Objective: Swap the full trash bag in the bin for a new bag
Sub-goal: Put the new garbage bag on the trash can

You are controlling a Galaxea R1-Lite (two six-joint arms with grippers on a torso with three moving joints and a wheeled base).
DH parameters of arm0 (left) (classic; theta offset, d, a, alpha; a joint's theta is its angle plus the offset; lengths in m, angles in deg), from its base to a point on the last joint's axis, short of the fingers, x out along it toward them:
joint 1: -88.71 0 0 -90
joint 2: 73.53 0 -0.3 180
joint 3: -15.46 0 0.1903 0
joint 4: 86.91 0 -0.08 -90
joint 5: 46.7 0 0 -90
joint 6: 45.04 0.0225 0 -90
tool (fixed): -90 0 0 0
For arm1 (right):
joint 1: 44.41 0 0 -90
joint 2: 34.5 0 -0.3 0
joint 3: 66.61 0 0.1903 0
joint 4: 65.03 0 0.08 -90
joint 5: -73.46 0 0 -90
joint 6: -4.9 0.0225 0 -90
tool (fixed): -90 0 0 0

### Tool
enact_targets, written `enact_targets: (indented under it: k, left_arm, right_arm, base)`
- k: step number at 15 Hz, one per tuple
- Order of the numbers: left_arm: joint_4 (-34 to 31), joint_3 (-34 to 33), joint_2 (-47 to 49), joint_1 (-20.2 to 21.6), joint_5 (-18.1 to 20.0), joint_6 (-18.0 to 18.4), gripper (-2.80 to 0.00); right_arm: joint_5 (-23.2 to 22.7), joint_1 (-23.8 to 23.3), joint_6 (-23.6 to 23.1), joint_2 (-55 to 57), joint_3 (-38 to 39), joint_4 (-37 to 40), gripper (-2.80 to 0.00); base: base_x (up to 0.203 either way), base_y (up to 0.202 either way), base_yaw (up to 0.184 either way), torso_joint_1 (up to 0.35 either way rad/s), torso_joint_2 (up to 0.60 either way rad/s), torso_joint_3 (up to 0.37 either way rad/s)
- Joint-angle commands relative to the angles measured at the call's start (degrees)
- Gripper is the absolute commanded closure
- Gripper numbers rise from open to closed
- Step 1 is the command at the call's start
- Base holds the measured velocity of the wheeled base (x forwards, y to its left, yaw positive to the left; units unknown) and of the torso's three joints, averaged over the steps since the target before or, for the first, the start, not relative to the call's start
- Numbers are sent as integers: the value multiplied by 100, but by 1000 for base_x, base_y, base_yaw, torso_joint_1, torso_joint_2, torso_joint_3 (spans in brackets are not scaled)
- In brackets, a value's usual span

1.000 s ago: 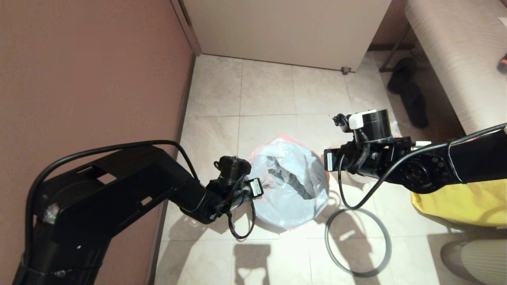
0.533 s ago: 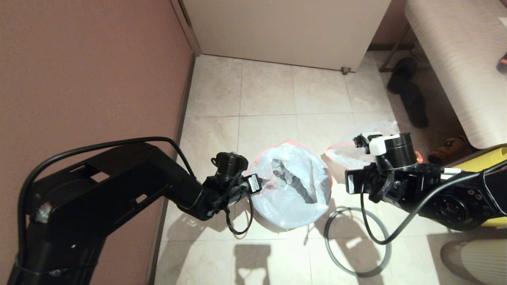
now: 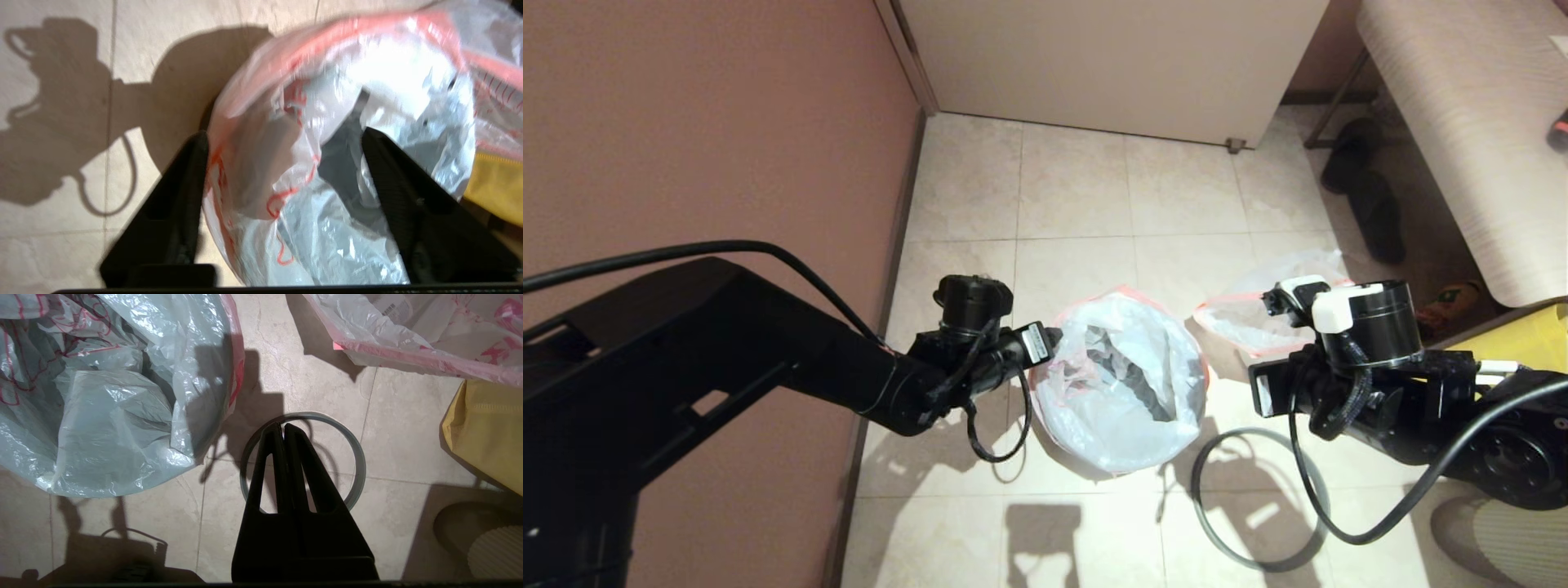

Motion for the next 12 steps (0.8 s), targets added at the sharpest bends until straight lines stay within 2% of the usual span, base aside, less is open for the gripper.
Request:
enact_targets:
  k: [1, 4, 7, 9, 11, 12]
  left_arm:
    - [14, 92, -174, 234, -8, -18, 0]
    - [6, 360, 111, 522, -37, -49, 0]
    - [-142, 455, -121, 557, -212, -108, 0]
    - [-168, 425, -368, 539, -242, -89, 0]
    - [-255, 408, -760, 519, -278, -64, 0]
    - [-312, 397, -953, 515, -285, -56, 0]
  right_arm:
    - [-7, 97, -52, 123, -142, -18, 0]
    - [-237, 245, -304, 759, -1137, 8, 0]
    - [-492, 318, -857, 1710, -2520, 297, 0]
    - [-710, 340, -1095, 2382, -3492, 974, 0]
    - [-896, 355, -1358, 2853, -4127, 2011, 0]
    - [-965, 359, -1485, 3028, -4335, 2297, 0]
  base:
    - [0, 0, 0, 0, 0, 0]
    - [0, 0, 0, 0, 0, 0]
    - [0, 0, 0, 0, 0, 0]
    - [0, 0, 0, 0, 0, 0]
    - [0, 0, 0, 0, 0, 0]
    - [0, 0, 0, 0, 0, 0]
